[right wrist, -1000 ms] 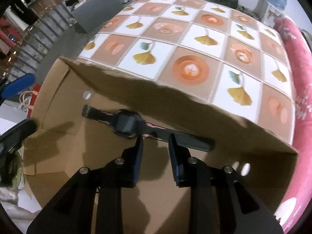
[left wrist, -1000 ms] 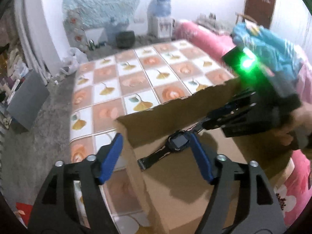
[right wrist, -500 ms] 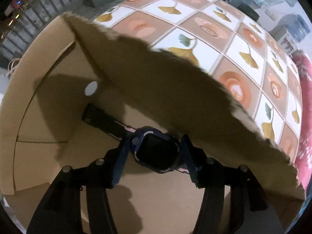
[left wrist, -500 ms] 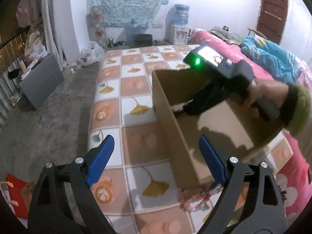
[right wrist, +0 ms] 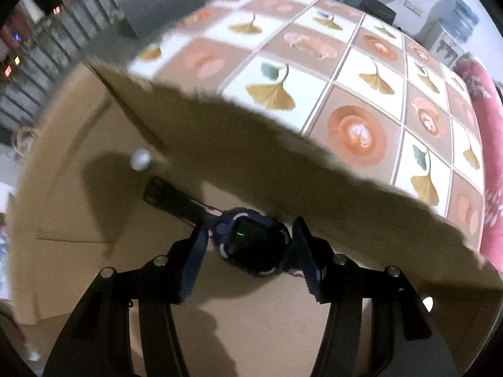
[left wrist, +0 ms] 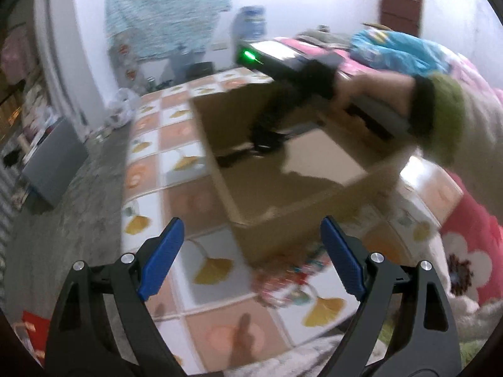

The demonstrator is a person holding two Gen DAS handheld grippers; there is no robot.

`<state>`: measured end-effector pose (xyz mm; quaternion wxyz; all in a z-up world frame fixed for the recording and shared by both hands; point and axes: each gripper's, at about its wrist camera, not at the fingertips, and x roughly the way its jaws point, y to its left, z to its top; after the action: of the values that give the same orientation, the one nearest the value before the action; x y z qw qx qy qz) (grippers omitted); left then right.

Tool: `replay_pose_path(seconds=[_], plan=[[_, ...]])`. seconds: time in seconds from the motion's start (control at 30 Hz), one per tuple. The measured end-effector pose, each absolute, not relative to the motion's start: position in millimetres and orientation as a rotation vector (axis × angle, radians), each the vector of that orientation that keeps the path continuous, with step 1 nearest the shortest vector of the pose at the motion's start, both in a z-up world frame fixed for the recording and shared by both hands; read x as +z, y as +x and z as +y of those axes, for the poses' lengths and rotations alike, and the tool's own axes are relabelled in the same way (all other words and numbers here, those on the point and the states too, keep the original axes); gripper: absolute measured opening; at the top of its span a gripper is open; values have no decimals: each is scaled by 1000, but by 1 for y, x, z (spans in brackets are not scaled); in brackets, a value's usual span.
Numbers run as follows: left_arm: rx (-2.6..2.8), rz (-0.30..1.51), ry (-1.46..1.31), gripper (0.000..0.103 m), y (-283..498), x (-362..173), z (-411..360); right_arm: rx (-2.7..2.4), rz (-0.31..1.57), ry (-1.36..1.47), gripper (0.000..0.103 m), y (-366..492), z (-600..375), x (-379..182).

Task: Organize jewelry
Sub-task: 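Lower the watch into the box and open both grippers, then withdraw both tools from the box back toward the table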

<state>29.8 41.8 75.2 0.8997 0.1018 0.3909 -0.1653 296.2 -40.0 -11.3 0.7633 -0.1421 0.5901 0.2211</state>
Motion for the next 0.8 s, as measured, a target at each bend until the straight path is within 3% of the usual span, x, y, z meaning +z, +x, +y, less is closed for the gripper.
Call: replay_pose_path(seconds=[0.27,0.47,0.8], plan=[[-549,843,176,85,19,49,-7,545,1163,-159,54,259,-92,59],[-565,854,205,85,27,33,-25,550,915,69,58,171,-155,111],[-559,898,235,85,29,22,-42,503,671,275,69,35,-231,103]])
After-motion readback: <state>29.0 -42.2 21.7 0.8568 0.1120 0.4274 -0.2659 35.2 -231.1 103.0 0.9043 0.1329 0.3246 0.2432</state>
